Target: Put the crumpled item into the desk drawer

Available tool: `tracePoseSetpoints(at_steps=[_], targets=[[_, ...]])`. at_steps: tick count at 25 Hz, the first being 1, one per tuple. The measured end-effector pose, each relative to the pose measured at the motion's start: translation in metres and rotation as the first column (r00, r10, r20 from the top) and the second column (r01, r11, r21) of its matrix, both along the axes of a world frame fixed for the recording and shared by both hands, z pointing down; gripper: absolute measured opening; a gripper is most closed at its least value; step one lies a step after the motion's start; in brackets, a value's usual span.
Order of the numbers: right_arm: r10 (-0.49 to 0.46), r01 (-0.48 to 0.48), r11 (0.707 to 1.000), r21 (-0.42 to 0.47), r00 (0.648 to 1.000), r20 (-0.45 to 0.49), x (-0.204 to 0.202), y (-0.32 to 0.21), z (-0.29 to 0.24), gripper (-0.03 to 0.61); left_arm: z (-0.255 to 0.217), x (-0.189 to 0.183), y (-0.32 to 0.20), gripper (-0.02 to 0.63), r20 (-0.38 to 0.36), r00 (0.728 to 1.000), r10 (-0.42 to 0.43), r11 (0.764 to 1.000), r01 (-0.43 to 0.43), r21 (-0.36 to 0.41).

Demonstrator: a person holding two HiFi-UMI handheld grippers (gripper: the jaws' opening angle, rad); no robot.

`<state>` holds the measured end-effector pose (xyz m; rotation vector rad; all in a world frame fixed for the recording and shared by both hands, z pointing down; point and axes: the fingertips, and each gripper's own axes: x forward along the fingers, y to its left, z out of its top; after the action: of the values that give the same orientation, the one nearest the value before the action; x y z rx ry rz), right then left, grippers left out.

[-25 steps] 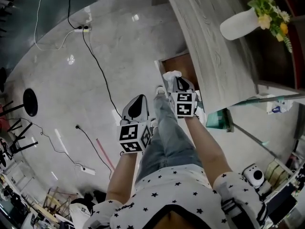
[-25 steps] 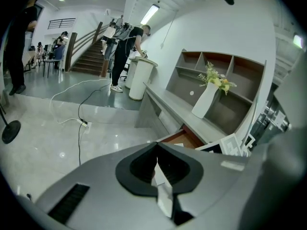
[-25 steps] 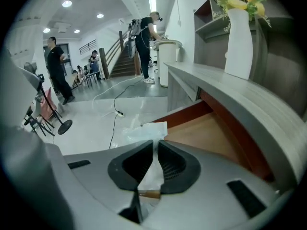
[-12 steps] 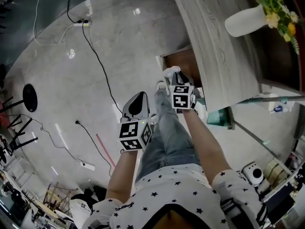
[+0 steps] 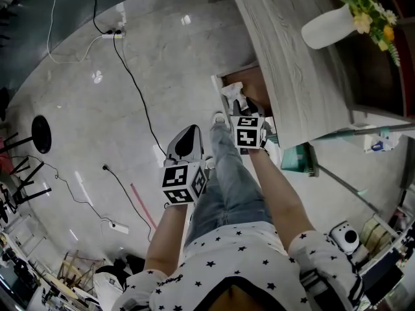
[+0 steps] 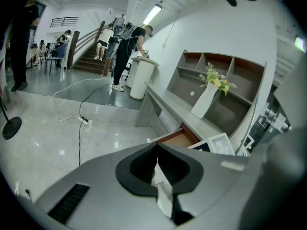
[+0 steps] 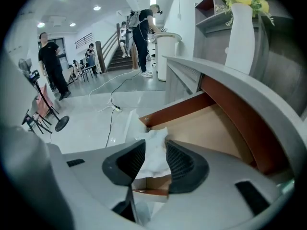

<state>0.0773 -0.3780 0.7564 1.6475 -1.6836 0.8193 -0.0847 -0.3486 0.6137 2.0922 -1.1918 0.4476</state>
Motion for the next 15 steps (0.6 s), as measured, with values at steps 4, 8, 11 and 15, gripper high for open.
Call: tracePoseSetpoints(at_steps=[4, 8, 11, 15], targets=[[0.005, -0.006, 0.999, 0.041, 1.000, 0.022, -0.005, 0.003, -0.020, 0.130, -0.010, -0.001, 0.006, 0.012, -0.006, 1.000, -0.007, 1.000, 0.008, 0.017], [-0.003, -0.003, 0.995, 0.105, 0.999, 0.051, -0.013, 0.011, -0.049, 0.124, -0.025, -0.004, 0.016, 0.012, -0.013, 1.000, -0.016, 0.999, 0.016, 0.043], [-0.019, 0.006, 0.988, 0.153, 0.996, 0.085, -0.024, 0.023, -0.078, 0.103, -0.038, -0.008, 0.028, 0.012, -0.015, 1.000, -0.023, 0.998, 0.024, 0.063], [-0.044, 0.016, 0.977, 0.213, 0.991, 0.124, -0.037, 0.042, -0.115, 0.065, -0.055, -0.013, 0.044, 0.012, -0.020, 0.999, -0.037, 0.995, 0.039, 0.091]])
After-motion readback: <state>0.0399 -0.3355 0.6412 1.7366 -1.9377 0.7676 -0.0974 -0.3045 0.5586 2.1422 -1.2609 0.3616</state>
